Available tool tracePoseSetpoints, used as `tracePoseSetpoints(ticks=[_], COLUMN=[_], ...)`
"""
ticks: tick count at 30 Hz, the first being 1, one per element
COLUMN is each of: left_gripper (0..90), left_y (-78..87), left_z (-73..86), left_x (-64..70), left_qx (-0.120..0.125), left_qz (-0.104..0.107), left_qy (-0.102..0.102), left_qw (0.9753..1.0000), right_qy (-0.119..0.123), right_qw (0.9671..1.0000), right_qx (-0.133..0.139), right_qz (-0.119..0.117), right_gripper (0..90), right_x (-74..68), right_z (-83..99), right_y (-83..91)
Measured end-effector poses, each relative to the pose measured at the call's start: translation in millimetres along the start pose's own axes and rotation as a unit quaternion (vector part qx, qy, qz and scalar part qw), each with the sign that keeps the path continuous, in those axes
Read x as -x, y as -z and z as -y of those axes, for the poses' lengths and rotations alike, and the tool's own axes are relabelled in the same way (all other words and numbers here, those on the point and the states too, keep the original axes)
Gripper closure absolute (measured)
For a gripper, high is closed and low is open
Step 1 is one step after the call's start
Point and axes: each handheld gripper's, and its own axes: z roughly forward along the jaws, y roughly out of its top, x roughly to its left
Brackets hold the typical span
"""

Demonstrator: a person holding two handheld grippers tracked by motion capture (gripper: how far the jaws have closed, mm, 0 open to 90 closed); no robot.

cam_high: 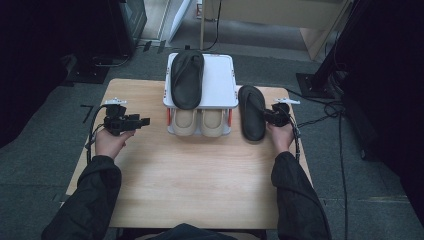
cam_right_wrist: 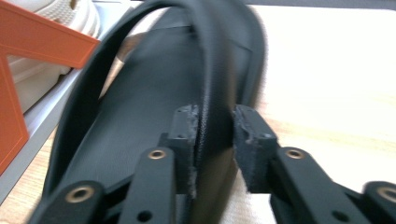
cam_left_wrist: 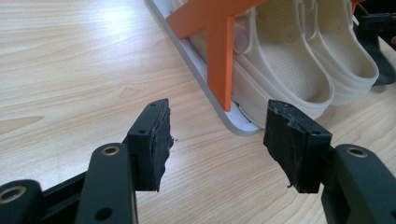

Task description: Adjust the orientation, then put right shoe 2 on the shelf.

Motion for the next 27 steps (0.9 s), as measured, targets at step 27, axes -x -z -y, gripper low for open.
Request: tracePoseSetpoints(ticks=[27], left_gripper=[41.9], left_y=[-5.1], left_z=[-5.4], left_x=[-0.3], left_qx=[0.004], left_qz=[0.001], left_qy=[-0.002], left_qw=[1.0000], right_qy=[-0.037], right_qw=[0.9985], right_qx=[-0.031], right_qz=[0.027], right_gripper=[79.4], right_x=[-10.1], right_z=[-10.6], right_y=[27.5])
